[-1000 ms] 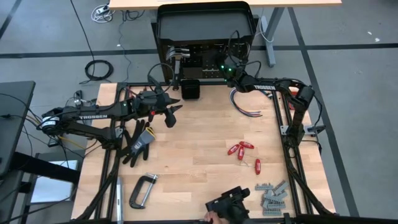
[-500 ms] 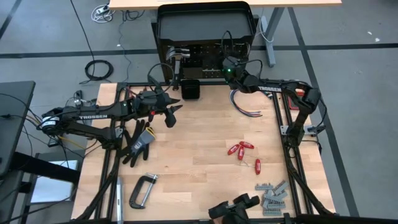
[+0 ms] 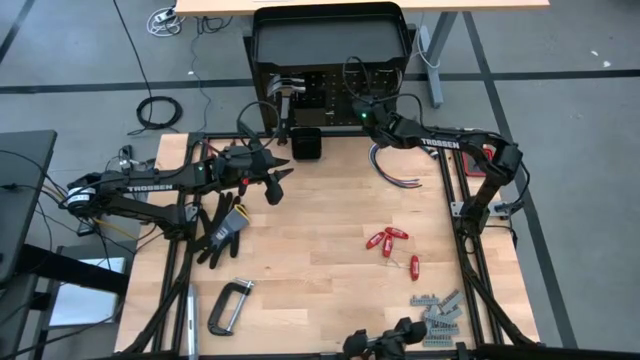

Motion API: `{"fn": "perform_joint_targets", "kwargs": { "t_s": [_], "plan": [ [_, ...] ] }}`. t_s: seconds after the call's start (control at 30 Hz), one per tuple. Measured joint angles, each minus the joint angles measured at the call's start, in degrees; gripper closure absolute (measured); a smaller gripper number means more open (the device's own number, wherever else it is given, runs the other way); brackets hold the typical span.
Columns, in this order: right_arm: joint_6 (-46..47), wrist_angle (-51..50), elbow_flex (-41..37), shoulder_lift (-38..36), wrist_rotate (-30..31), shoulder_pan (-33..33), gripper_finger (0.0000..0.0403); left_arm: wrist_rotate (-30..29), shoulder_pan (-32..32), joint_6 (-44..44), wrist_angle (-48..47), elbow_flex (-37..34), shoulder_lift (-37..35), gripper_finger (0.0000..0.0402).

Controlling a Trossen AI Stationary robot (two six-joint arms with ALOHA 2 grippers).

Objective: Hang tools onto peg board
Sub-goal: Hang the red allen wrench on the peg board

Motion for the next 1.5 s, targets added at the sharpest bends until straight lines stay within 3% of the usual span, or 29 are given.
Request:
{"fn": "perform_joint_targets", "kwargs": {
  "t_s": [0.17,0.33,0.53,0.73,0.87,1.07,1.27,1.4,1.5],
  "plan": [
    [-0.7,-4.1,0.0,-1.3,-2.2,0.9,0.0028,0.0,0.0,0.5,0.0,0.0,0.0,0.0277],
    [0.4,-15.1,0.0,-5.5,-2.2,2.2,0.0032,0.1,0.0,1.0,-0.7,0.0,-0.4,0.0277],
    [-1.5,-27.4,-0.1,-12.5,0.0,6.7,0.0057,6.4,0.0,0.9,-2.7,0.0,-7.2,0.0277],
    [-10.0,-28.2,-5.7,-20.4,4.9,15.6,0.0089,7.4,0.0,1.6,-3.4,-3.8,-14.3,0.0277],
    [-16.1,-24.5,-12.7,-22.2,3.4,22.5,0.0109,10.4,0.0,4.5,-2.4,-6.6,-16.9,0.0277],
    [-22.2,-10.8,-26.0,-20.3,-3.7,29.8,0.0129,15.1,-0.1,3.1,0.4,-8.2,-14.2,0.0277],
    [-21.7,2.5,-34.8,-16.1,-3.7,31.5,0.0133,14.5,-0.1,-5.0,10.5,-12.6,-7.6,0.0277],
    [-19.6,5.4,-36.3,-13.6,-3.8,31.3,0.0131,13.7,0.0,-8.4,15.8,-14.4,-1.3,0.0277],
    [-17.7,5.2,-36.3,-13.5,-8.2,31.0,0.0132,13.5,-0.4,-10.0,17.8,-14.3,3.7,0.0277]
  ]
}}
